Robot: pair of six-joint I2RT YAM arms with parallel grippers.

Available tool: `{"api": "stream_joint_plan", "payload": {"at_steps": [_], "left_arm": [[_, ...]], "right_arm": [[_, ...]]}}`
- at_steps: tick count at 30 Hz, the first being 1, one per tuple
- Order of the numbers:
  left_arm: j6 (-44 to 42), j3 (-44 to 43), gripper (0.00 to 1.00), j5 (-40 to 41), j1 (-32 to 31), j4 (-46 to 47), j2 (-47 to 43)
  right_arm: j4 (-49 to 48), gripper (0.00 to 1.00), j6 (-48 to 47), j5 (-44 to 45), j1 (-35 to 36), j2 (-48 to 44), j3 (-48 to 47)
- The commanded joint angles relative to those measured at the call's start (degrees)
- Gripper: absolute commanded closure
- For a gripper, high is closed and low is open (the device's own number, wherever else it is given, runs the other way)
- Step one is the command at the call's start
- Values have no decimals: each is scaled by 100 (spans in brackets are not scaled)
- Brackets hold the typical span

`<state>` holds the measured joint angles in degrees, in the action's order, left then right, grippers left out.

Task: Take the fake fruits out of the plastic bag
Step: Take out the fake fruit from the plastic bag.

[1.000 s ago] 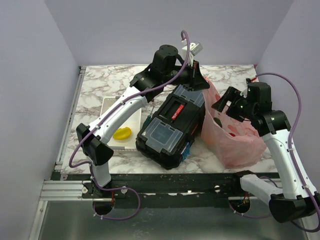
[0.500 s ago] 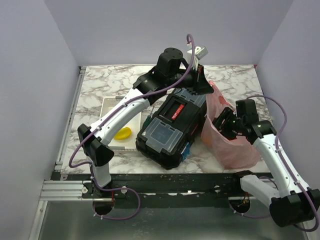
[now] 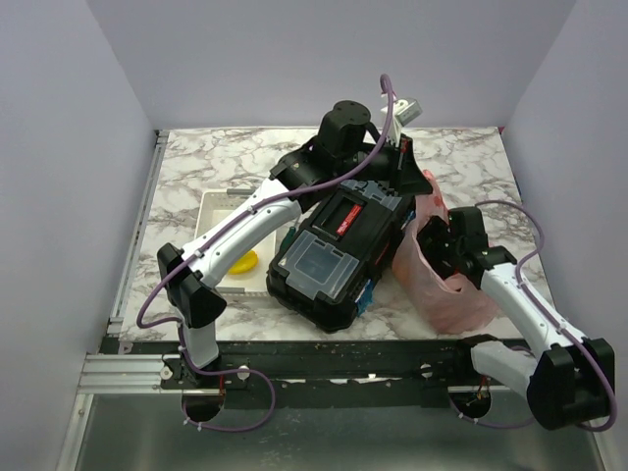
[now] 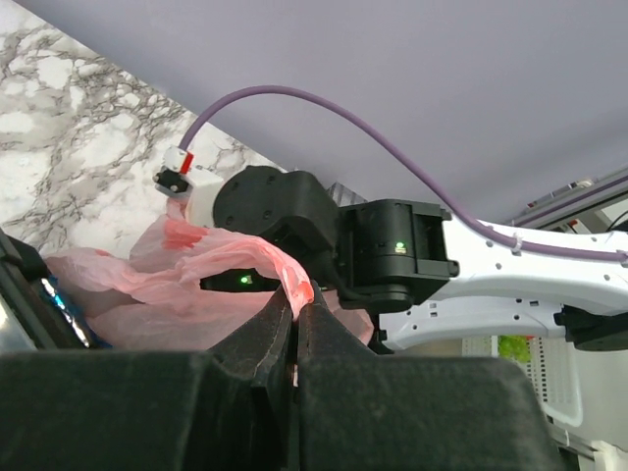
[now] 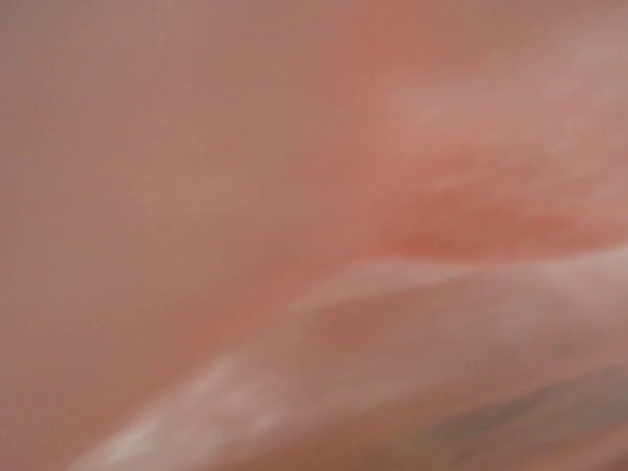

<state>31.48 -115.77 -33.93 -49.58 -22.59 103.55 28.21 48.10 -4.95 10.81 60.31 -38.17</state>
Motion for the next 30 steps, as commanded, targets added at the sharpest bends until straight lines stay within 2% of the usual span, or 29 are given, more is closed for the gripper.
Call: {"api": "stream_joint_plan", "payload": {"at_steps": [1,10,13,17,21,30], "left_arm": [[71,-116,100,-215,-103,251,52],[33,-57,100,-176,-153,194,26],[-38,-16,100,-122,-149,123,21],[-264,89,100,184,-148,-45,-58],[-502,318,100,608,-132,-78,-214],[-736,578,100,1005,-34,-159,-374]], "right_arm": [[-411,19,74,324,-9,274,332],[-969,20,96,394,-9,831,700],[-971,29,85,320,-9,762,642],[-581,53,87,281,-9,244,431],[78,64,30,375,-9,-519,60],[1133,75,-333,652,-9,-1656,-830]]}}
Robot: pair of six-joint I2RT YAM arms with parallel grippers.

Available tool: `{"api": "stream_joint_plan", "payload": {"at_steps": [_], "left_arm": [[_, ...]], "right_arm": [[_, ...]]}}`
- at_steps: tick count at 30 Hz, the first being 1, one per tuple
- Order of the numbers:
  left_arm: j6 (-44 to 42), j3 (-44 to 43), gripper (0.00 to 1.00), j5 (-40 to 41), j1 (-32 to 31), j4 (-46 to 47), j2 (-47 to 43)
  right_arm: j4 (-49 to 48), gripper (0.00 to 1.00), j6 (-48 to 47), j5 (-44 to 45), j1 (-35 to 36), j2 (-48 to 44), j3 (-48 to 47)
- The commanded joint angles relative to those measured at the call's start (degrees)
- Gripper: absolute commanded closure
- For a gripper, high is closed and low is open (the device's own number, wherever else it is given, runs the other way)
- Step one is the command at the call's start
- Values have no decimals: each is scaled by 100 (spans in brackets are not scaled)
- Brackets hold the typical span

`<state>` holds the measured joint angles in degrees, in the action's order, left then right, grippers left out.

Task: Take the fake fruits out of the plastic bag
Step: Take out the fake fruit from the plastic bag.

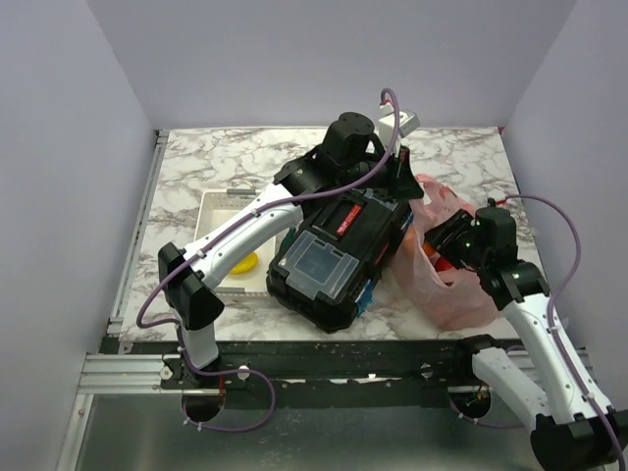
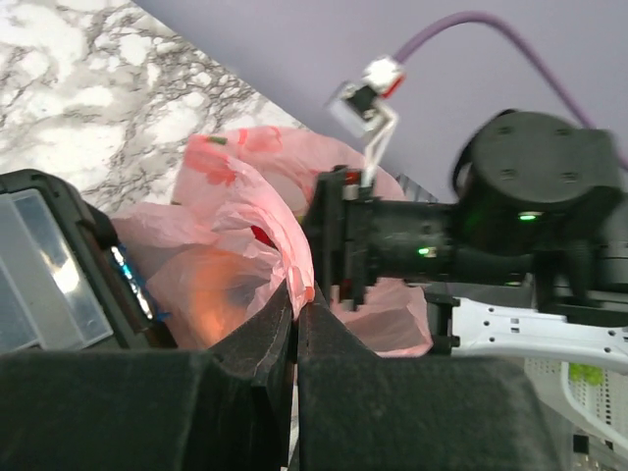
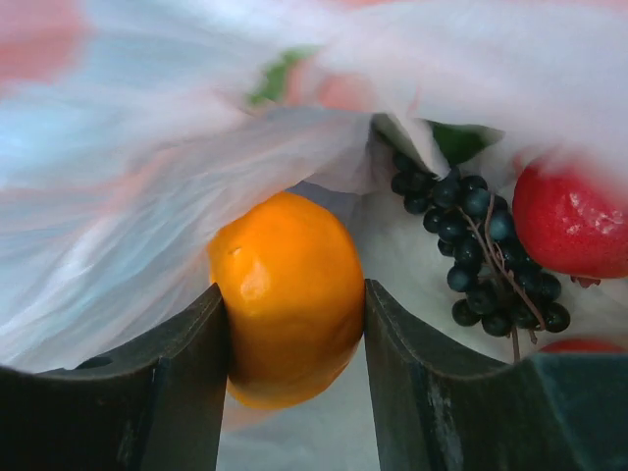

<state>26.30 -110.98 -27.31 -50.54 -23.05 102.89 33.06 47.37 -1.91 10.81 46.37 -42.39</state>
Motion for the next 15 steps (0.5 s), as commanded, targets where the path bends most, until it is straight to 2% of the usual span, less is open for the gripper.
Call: {"api": "stream_joint_plan", "payload": {"at_steps": [1,8,15], "left_arm": [[-222,119,100,361,75,-107,-337],[-240,138,100,408,94,-146,-365],[-238,-33,100,420,97,-361,-283]], "right_arm": [[723,76,-339,415,-9,-313,-511],[952,76,-969,961,-11,-276,-1436],[993,77,-1305,754,-9,-42,-2550]]}}
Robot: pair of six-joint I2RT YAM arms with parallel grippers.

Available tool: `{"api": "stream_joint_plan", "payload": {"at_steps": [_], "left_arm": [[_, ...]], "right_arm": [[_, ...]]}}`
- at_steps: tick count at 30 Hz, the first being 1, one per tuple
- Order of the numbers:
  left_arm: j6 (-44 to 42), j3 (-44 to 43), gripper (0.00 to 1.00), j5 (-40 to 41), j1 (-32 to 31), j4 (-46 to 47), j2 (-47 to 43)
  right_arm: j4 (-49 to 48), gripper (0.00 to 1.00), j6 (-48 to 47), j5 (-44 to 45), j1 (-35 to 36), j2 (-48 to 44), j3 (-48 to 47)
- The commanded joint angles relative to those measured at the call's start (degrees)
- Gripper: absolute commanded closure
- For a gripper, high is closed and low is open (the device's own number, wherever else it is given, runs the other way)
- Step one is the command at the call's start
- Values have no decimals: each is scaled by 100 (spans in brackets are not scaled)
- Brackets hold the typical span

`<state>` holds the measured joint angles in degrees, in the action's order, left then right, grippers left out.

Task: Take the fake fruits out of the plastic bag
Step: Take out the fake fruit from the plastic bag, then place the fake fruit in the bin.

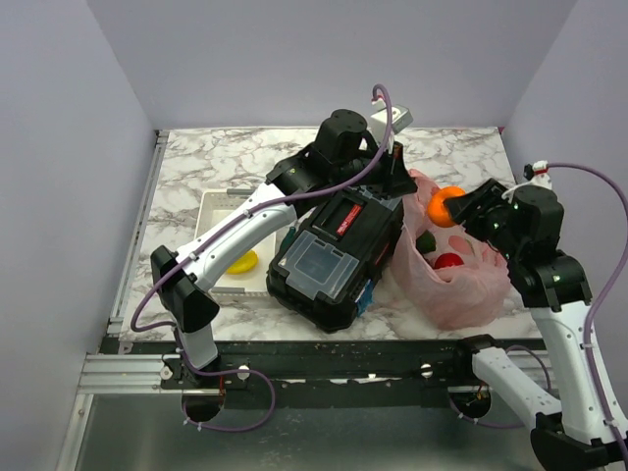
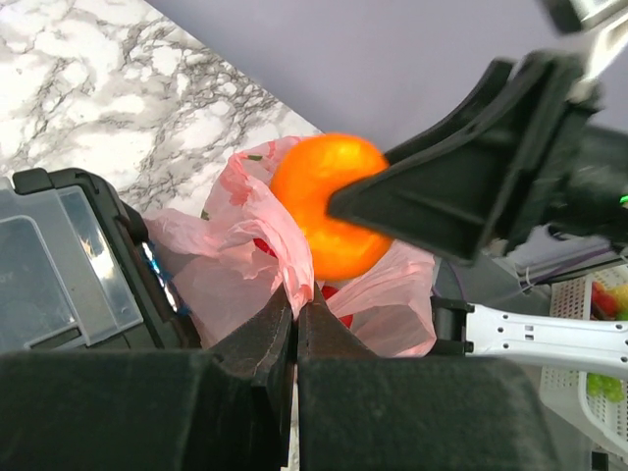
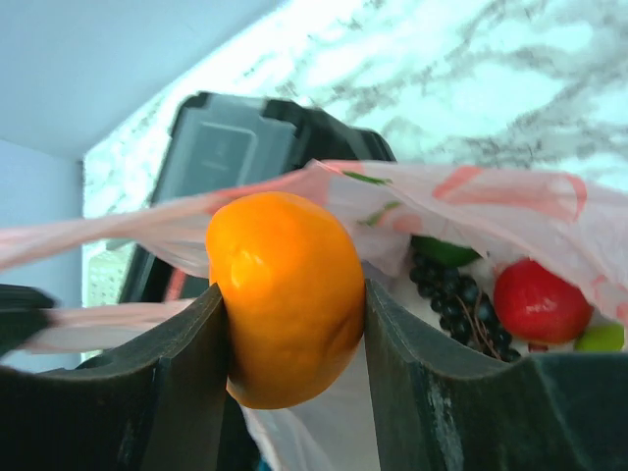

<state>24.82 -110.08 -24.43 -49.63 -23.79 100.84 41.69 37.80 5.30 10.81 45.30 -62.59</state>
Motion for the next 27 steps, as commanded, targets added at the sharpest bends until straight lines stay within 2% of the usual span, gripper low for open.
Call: {"api": "stream_joint_plan", "payload": {"at_steps": [1,5,6,8,9,10,11,15,19,22,27], "left_arm": [[-127,-234,100,99,10,-423,-33],[-240,-767,78,-75,41,-889,115],[-245,-811,70,-23,36,-936,70],[-192,-726,61,178,71,-936,-122],[-167,-641,40,240,86,-907,-233],[-168,-554,26,259,106,-870,-376],[-185,-464,19,282,117,-844,-495],[-311,-226,16,402,192,-871,-1080],[-474,96,13,669,234,-985,-1753],[-620,777,10,1074,252,-855,-2447],[-1177,1669,5,2302,283,-779,-3772]], "right_arm": [[129,77,-397,-15,-13,74,-648],[163,77,-636,-233,-9,123,-1000],[183,77,-721,-329,-9,137,-1078],[277,79,-845,-371,-9,179,-1202],[334,79,-884,-327,-9,180,-1232],[386,79,-927,-241,-9,176,-1246],[426,79,-960,-149,-9,166,-1254],[500,79,-1084,45,-14,244,-1550],[397,78,-1112,-202,-9,602,-2249],[15,78,-992,-985,-11,1025,-2610],[-890,79,-252,-2556,-5,1830,-2869]]}}
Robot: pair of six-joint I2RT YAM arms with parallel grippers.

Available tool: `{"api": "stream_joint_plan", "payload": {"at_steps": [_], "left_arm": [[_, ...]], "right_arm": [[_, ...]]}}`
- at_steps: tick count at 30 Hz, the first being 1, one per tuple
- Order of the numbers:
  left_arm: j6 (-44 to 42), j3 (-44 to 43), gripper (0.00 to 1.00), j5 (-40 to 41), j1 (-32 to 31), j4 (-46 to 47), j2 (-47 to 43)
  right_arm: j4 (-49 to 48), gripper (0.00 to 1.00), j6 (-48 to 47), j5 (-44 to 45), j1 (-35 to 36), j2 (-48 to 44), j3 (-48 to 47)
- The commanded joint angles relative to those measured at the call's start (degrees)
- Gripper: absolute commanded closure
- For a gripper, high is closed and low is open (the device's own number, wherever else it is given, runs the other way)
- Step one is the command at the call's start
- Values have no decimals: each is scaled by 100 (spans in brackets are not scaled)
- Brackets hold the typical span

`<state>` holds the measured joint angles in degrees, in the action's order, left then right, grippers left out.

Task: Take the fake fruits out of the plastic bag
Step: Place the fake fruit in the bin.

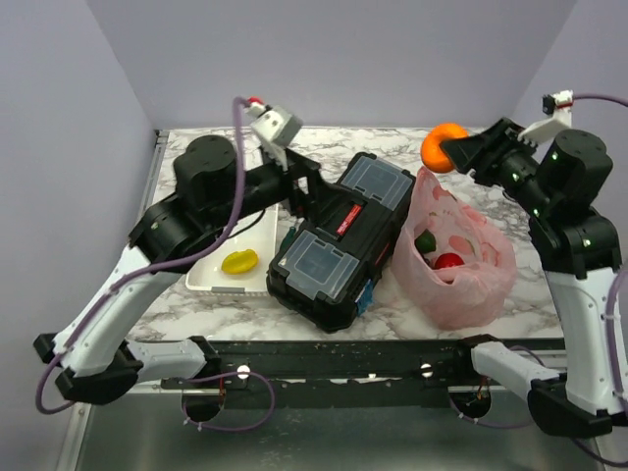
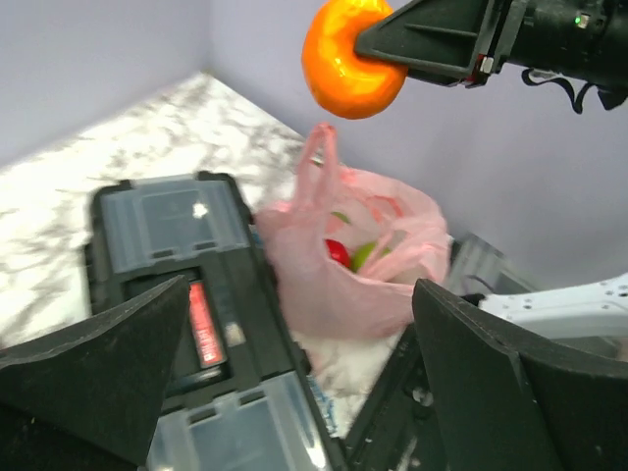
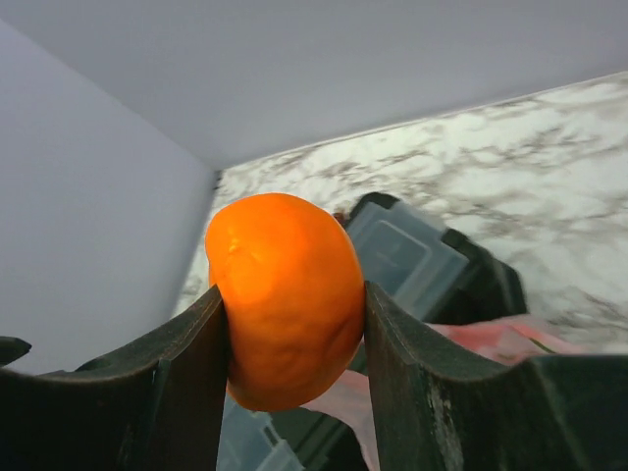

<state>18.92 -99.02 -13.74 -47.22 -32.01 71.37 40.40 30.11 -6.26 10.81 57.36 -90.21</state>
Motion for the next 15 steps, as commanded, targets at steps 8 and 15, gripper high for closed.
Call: {"api": "stream_joint_plan", "payload": {"at_steps": [8,15], "left_arm": [[-2107,2882,1,4169,57,1722,-3321],[-2869,4295,1,5001,53,3348,-4745]], "right_arm": [[-1236,79,407,335,2630,2021,-852],[-1360,79,79,1475,4237,3789,-1736]]}}
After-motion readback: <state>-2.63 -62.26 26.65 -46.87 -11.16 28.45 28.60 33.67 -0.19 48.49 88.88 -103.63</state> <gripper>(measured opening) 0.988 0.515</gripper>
